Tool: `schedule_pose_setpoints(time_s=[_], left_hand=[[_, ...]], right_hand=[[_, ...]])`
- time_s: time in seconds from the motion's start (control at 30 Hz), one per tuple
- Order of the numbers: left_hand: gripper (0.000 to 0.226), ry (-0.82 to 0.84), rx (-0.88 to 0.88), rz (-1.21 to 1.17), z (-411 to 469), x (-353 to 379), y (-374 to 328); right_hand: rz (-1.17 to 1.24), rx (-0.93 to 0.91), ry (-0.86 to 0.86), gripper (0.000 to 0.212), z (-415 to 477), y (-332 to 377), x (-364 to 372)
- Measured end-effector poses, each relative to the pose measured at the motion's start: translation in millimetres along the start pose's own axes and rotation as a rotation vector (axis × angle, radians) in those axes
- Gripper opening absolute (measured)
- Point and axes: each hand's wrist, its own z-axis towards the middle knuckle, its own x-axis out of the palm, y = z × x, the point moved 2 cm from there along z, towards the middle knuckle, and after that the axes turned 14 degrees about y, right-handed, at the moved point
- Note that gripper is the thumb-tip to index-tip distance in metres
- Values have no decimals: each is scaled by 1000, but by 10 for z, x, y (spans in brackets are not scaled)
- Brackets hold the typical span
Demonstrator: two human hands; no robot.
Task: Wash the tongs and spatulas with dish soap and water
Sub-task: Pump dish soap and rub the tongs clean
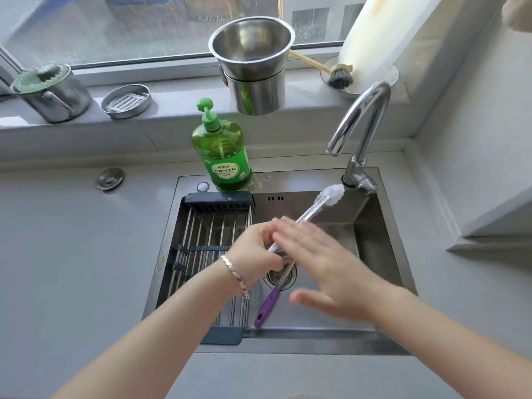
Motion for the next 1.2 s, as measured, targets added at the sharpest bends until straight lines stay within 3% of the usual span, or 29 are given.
schedule_pose_setpoints(time_s=[0.1,0.27,0.4,0.57,0.7,0.83,0.97,1.13,1.2], left_hand=[[49,15,30,-48,-11,-1,-21],[39,-36,92,-8,-24,-5,-33],[57,61,47,-154,-18,15,-20],[44,78,11,-243,-57,39,34],[62,110,-13,-342,-52,34,31],[58,138,-34,-411,-81,76,-19],[62,199,-100,-646,-96,76,-37],[60,240,-148,-689,-120,50,-57],[65,238,-144,-718,-111,25,-66]], right_hand=[[108,185,-109,100,-34,-197,-151],[-35,60,-42,96,17,139,51],[68,234,-121,98,-31,-100,-70],[-57,23,-29,93,-34,131,66],[38,210,-104,101,-93,-114,-84],[-10,4,-42,95,-44,159,88],[83,255,-106,107,-118,-281,-61],[-98,16,-12,92,-106,38,103],[-120,65,-47,91,-115,-64,63]])
